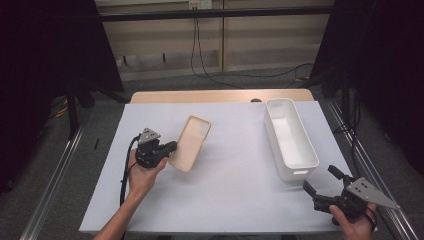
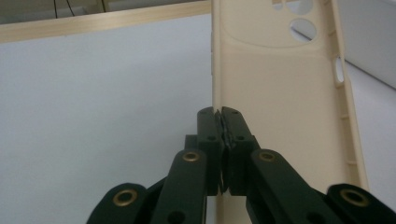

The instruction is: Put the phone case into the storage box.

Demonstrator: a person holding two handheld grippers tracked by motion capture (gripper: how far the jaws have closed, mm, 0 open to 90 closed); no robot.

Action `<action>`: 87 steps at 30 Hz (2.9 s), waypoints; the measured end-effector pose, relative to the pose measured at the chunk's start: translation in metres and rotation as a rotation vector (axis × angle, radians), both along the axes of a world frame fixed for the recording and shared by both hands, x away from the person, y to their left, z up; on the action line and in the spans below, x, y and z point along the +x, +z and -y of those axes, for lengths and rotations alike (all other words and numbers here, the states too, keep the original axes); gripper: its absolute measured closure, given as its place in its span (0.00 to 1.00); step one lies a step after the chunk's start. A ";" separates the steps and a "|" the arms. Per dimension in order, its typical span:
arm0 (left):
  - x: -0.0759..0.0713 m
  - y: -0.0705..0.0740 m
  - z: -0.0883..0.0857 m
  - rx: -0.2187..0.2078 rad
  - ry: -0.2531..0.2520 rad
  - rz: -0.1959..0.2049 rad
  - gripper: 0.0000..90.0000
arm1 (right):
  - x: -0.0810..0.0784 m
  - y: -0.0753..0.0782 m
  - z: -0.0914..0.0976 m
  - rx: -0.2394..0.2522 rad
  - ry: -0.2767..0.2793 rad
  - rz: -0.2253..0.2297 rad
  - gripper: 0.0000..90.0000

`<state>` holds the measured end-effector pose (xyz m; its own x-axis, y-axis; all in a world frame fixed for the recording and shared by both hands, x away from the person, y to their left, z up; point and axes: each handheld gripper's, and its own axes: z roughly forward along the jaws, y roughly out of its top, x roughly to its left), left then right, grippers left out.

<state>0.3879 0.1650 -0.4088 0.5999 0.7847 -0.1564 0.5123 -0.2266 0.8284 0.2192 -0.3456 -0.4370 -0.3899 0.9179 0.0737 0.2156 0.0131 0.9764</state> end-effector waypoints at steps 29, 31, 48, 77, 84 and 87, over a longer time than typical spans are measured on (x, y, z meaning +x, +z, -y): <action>-0.037 0.002 0.026 -0.103 -0.037 0.109 0.97 | 0.007 0.026 -0.023 0.071 0.062 0.036 0.00; -0.039 0.003 0.031 -0.107 -0.050 0.118 0.97 | 0.013 0.029 -0.034 0.073 0.095 0.041 0.00; -0.049 0.008 0.049 -0.120 -0.097 0.148 0.97 | 0.039 0.035 -0.086 0.122 0.224 0.020 0.02; -0.056 0.005 0.090 -0.106 -0.167 0.165 0.97 | 0.077 0.047 -0.114 0.216 0.255 -0.003 0.16; -0.057 0.005 0.090 -0.105 -0.166 0.171 0.97 | 0.085 0.047 -0.125 0.255 0.265 -0.039 0.28; -0.057 0.005 0.090 -0.104 -0.162 0.174 0.97 | 0.087 0.046 -0.126 0.254 0.262 -0.040 0.30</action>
